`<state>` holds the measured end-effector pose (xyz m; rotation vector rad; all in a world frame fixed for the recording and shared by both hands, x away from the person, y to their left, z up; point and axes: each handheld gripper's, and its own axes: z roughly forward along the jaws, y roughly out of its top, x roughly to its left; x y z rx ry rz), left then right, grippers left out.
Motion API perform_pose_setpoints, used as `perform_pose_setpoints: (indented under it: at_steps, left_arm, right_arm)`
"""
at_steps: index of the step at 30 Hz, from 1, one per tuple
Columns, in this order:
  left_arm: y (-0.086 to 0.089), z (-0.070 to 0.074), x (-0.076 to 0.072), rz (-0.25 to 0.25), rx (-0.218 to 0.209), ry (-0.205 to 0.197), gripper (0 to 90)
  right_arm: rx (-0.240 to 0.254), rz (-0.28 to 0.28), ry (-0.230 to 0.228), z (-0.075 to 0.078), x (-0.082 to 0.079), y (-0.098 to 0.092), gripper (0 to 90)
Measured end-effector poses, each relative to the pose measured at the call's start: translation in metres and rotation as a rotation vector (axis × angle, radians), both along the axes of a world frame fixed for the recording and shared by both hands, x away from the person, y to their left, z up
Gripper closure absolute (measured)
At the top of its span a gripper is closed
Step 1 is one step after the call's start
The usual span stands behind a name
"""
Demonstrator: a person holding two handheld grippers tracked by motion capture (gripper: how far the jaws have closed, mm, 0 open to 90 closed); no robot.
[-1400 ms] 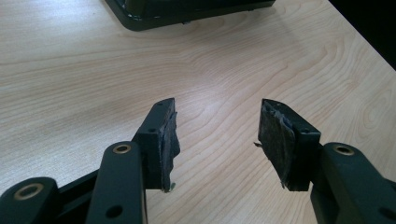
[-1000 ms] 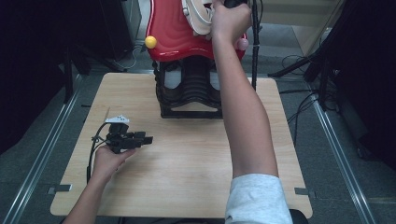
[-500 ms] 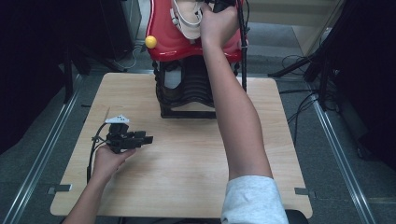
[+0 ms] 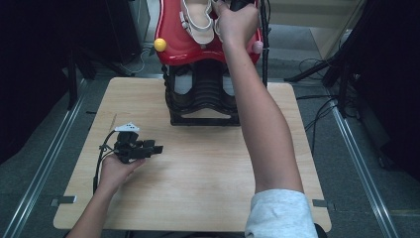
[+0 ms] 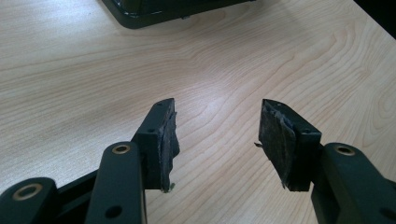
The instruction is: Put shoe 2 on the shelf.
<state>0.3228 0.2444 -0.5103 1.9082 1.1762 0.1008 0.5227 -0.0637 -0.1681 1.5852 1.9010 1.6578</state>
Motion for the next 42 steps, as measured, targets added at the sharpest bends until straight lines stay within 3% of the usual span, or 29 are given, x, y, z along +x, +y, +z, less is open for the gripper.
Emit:
perform_pose_setpoints:
  at_steps: [8, 13, 20, 22, 25, 42]
  left_arm:
    - [-0.002, -0.002, 0.001, -0.006, 0.009, 0.009, 46.5]
    - [-0.003, -0.002, 0.001, -0.003, 0.014, 0.008, 46.5]
    - [-0.003, -0.002, 0.001, -0.002, 0.016, 0.006, 46.4]
    - [-0.004, -0.002, 0.001, -0.007, 0.016, 0.006, 46.4]
    - [-0.005, -0.002, 0.002, -0.007, 0.014, 0.007, 46.3]
    - [-0.017, -0.003, 0.009, -0.039, 0.042, 0.006, 45.8]
  right_arm:
    - [-0.020, 0.038, -0.020, 0.007, -0.005, -0.007, 64.6]
    - [0.021, 0.029, -0.016, 0.012, -0.007, -0.021, 65.3]
    - [-0.039, 0.018, -0.031, 0.016, -0.012, -0.039, 63.2]
    - [-0.059, 0.016, -0.034, 0.014, -0.013, -0.045, 61.9]
    - [-0.038, 0.006, -0.040, 0.009, -0.015, -0.057, 59.9]
    - [-0.065, -0.069, -0.044, -0.022, -0.027, -0.123, 52.1]
